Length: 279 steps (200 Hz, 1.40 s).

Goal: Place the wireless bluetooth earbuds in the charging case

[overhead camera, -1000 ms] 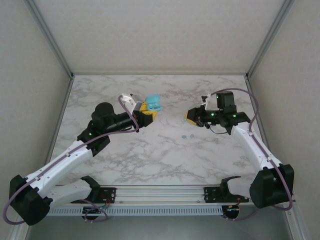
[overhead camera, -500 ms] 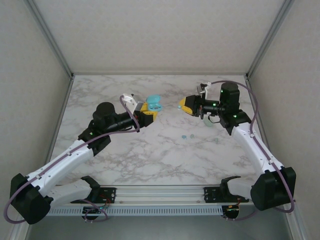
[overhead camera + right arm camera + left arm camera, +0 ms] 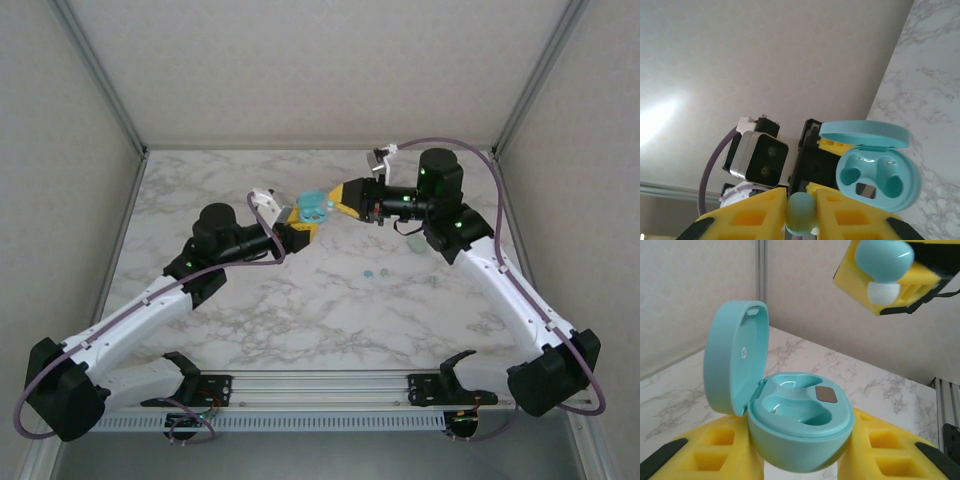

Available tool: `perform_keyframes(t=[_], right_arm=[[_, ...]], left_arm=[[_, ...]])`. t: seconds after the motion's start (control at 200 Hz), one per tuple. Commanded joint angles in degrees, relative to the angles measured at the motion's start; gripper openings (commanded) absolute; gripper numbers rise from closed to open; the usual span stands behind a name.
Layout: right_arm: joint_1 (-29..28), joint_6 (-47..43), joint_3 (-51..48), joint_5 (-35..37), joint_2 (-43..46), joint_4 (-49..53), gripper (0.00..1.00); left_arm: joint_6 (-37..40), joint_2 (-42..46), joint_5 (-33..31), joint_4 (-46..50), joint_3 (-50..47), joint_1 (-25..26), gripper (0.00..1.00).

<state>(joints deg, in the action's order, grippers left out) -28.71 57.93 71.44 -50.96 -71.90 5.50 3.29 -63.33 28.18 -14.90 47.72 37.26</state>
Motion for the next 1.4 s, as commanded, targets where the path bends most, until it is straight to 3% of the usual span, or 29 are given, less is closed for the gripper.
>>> perform_keyframes(t=[0.0, 0.205, 1.392], right_arm=[[-2.4, -5.3, 2.67, 4.42, -1.52, 3.03, 0.22], [-5.96, -10.76, 4.72, 8.6, -3.43, 6.89, 0.22], [-8.64, -9.16, 2.87, 13.77, -5.05, 3.51, 0.22]], left_arm=[[1.46, -0.21, 0.82, -3.47, -0.44, -0.32, 0.26], [2.29, -0.17, 1.17, -3.74, -0.62, -0.34, 0.26], [1.25, 0.15, 2.05, -3.47, 0.34, -0.15, 0.26]])
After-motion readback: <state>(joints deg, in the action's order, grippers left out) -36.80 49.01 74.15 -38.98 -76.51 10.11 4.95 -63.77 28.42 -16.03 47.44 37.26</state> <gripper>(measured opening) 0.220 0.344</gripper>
